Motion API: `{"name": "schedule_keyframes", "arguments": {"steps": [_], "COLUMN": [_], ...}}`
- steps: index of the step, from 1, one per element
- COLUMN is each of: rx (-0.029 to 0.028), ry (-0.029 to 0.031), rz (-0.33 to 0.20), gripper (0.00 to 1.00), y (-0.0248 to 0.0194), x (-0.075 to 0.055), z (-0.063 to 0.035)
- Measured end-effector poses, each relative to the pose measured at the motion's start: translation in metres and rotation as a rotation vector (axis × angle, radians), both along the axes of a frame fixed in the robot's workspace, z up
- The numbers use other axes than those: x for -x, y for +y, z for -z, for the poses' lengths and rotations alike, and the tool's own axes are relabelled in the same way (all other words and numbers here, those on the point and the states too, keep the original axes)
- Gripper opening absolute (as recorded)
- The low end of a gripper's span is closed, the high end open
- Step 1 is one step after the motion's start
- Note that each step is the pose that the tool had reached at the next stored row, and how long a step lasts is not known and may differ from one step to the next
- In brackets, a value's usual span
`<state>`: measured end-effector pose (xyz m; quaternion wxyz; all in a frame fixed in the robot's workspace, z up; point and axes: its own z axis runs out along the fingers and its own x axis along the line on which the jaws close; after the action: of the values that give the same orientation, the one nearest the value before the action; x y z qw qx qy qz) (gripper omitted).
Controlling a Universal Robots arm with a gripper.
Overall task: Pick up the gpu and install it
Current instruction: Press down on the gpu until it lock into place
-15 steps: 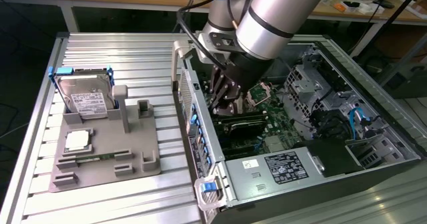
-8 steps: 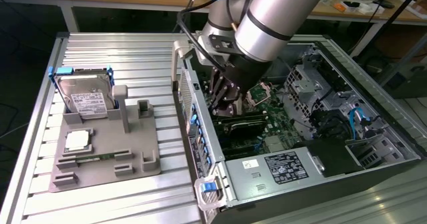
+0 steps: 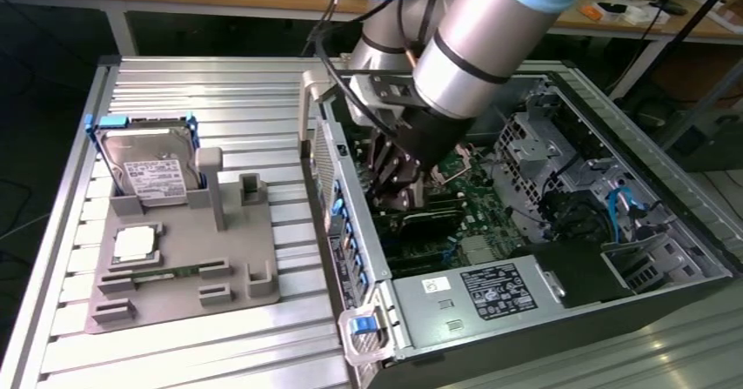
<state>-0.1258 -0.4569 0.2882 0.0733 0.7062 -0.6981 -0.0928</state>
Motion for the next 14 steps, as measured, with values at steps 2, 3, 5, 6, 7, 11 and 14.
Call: {"name": "schedule_keyframes", "arguments": {"steps": [2,3,5,6,7,11,14], "rx": [-0.0002,0.0011,0.0011,0.0018,0.0027,0.0034,0.0037], "ry": [0.0001,0.001,0.0008,0.0009,0.0009,0.0008,0.0009], "rz": [0.0,0.0,0.0,0.0,0.0,0.0,0.0], "gripper": [0.11,0.11,0.11,0.11,0.11,0.11,0.11], "y": [-0.0001,-0.0001,0.0,0.0,-0.0001,0.0,0.0], "x": [-0.002,-0.0037,-0.0063,-0.0064,-0.0064,-0.0064,-0.0062], "z": [0.0015,0.0014,0.002,0.0022,0.0022,0.0022,0.0022]}}
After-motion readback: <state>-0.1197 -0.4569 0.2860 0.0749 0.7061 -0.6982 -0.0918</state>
